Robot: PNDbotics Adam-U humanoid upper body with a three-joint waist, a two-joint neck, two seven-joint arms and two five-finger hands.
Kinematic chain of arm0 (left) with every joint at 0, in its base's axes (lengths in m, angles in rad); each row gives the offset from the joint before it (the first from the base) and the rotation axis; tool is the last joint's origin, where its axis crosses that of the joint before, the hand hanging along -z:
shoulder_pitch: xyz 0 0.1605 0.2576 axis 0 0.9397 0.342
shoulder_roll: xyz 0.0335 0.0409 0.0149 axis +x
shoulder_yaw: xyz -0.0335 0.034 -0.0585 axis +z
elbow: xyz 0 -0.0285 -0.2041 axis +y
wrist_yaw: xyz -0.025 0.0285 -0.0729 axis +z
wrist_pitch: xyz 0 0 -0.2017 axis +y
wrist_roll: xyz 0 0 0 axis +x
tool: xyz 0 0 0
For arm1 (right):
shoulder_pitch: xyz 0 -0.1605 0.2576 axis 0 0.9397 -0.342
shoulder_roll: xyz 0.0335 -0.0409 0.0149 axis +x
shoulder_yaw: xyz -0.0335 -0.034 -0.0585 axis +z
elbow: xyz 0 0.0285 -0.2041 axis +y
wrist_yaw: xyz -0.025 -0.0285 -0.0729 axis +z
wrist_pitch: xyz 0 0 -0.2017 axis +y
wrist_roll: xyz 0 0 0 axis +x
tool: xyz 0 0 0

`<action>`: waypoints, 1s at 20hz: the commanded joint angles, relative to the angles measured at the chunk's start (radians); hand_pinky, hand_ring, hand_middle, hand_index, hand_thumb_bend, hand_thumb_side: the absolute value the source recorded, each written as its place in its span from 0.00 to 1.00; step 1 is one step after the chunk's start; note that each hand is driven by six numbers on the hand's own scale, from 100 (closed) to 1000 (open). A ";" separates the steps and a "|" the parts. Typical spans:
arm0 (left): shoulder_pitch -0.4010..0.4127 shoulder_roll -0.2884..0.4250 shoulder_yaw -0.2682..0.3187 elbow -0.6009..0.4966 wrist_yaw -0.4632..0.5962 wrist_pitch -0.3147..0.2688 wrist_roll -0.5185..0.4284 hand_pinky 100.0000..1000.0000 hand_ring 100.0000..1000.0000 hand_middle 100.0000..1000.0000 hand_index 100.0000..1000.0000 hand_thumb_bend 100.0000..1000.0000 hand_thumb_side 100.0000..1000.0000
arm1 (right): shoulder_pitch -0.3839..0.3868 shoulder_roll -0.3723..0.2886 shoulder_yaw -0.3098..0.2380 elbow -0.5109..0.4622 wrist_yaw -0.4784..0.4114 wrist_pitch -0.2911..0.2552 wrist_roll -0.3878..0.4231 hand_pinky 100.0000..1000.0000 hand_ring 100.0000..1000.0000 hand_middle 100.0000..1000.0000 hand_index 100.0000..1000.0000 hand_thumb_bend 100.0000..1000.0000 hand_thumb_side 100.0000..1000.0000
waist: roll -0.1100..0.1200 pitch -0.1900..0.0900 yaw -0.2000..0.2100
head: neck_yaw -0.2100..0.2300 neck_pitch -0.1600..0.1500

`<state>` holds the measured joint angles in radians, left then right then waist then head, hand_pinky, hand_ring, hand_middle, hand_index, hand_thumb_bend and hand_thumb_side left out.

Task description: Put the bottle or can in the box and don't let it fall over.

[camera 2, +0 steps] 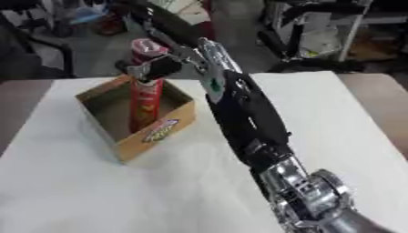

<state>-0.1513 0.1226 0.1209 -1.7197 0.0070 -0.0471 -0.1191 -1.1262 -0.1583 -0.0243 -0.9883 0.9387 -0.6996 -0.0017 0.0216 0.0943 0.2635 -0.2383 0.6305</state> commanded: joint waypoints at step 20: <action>0.055 0.065 0.059 -0.012 -0.021 0.000 0.048 0.79 0.72 0.81 0.99 0.14 1.00 | 0.256 -0.247 0.061 -0.183 -0.369 0.101 -0.086 0.86 0.85 0.81 1.00 0.00 0.62 | -0.047 -0.046 -0.188 | 0.187 0.033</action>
<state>-0.0913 0.1605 0.1706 -1.7190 -0.0094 -0.0460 -0.0774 -0.8536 -0.3671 0.0597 -1.1465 0.5927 -0.6056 -0.1054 -0.0275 0.0681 0.0710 -0.0654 0.6634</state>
